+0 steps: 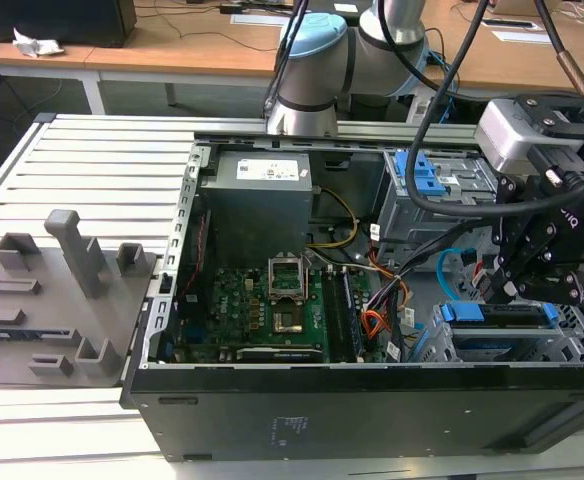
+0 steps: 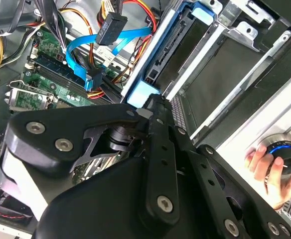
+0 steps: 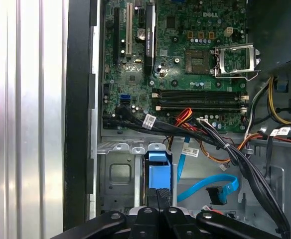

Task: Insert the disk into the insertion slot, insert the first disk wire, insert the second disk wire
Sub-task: 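Insert the first disk wire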

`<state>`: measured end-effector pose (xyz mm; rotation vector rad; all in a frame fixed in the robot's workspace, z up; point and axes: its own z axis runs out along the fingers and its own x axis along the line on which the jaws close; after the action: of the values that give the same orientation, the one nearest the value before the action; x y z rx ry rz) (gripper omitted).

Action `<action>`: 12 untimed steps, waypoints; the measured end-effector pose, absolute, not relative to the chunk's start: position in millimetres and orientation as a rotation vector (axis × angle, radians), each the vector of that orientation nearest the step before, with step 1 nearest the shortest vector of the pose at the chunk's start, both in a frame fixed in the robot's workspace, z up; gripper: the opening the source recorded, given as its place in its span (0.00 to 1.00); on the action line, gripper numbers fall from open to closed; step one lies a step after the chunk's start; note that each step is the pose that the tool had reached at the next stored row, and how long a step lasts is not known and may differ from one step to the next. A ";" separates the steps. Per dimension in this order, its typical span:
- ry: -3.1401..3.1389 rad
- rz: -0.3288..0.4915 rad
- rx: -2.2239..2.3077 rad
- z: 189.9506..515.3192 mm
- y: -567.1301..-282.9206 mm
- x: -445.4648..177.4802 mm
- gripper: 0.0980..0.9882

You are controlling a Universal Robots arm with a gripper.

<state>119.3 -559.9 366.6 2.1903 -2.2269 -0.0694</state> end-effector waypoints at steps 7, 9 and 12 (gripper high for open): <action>-2.227 -0.070 2.190 366.5 -559.9 135.9 0.01; -2.227 -0.070 2.190 366.5 -559.9 143.0 0.01; -2.226 -0.070 2.190 366.7 -559.8 153.4 0.01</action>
<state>153.4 -559.8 366.7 2.1900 -2.2264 -0.0702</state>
